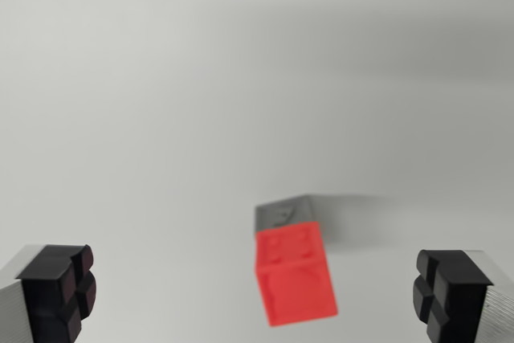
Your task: Destack cube
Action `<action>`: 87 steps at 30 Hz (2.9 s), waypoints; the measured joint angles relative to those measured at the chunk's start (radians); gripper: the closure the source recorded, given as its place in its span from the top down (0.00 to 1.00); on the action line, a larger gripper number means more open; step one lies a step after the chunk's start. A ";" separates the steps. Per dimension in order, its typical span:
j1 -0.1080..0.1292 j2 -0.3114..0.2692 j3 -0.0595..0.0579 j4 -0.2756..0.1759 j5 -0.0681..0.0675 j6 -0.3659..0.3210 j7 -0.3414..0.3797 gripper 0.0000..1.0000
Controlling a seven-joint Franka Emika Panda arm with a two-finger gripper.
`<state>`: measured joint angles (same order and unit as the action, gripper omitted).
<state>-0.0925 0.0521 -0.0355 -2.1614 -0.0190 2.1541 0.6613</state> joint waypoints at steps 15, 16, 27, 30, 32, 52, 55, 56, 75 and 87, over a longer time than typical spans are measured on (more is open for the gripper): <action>-0.014 -0.089 -0.020 -0.182 0.000 0.111 -0.126 1.00; -0.015 -0.096 -0.022 -0.197 0.000 0.120 -0.136 1.00; -0.026 -0.161 -0.045 -0.337 -0.004 0.210 -0.246 1.00; -0.029 -0.176 -0.052 -0.371 -0.006 0.232 -0.275 1.00; -0.032 -0.189 -0.057 -0.398 -0.007 0.250 -0.297 1.00; -0.047 -0.135 -0.094 -0.549 -0.010 0.462 -0.434 1.00; -0.046 -0.109 -0.094 -0.553 -0.003 0.496 -0.439 1.00; -0.046 -0.098 -0.094 -0.554 0.000 0.508 -0.442 1.00; -0.043 0.096 -0.081 -0.550 0.072 0.696 -0.493 1.00; -0.049 0.137 -0.071 -0.544 0.090 0.733 -0.508 0.00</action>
<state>-0.1412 0.1889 -0.1067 -2.7055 0.0709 2.8867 0.1529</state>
